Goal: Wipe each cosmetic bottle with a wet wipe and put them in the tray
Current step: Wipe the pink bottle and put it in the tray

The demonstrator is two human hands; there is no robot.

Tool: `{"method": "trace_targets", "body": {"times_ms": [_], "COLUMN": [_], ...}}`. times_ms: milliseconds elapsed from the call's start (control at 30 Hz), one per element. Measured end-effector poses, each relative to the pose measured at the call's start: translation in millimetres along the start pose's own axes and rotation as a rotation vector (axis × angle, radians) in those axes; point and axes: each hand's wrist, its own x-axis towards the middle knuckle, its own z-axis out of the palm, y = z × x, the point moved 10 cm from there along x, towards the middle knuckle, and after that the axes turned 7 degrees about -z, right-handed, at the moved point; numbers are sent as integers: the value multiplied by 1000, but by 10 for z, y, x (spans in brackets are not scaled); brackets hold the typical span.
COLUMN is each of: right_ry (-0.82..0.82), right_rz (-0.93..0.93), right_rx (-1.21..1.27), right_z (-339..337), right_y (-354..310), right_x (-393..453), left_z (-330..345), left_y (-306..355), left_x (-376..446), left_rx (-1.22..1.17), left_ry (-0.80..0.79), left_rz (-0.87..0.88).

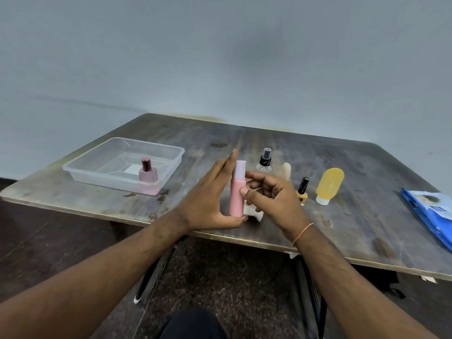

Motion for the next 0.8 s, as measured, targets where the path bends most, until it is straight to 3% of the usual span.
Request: {"method": "trace_targets", "body": {"times_ms": [267, 800], "right_ry": [-128, -231], "right_rz": [20, -23], "right_rx": [51, -72], "right_z": [629, 2184], "right_y": [-395, -831], "right_x": [333, 1314], "left_z": [-799, -2551], "left_y": [-57, -810], "left_x": [-123, -390], "left_rx": [93, 210], "left_ry": [52, 239], "left_rz": [32, -251]}}
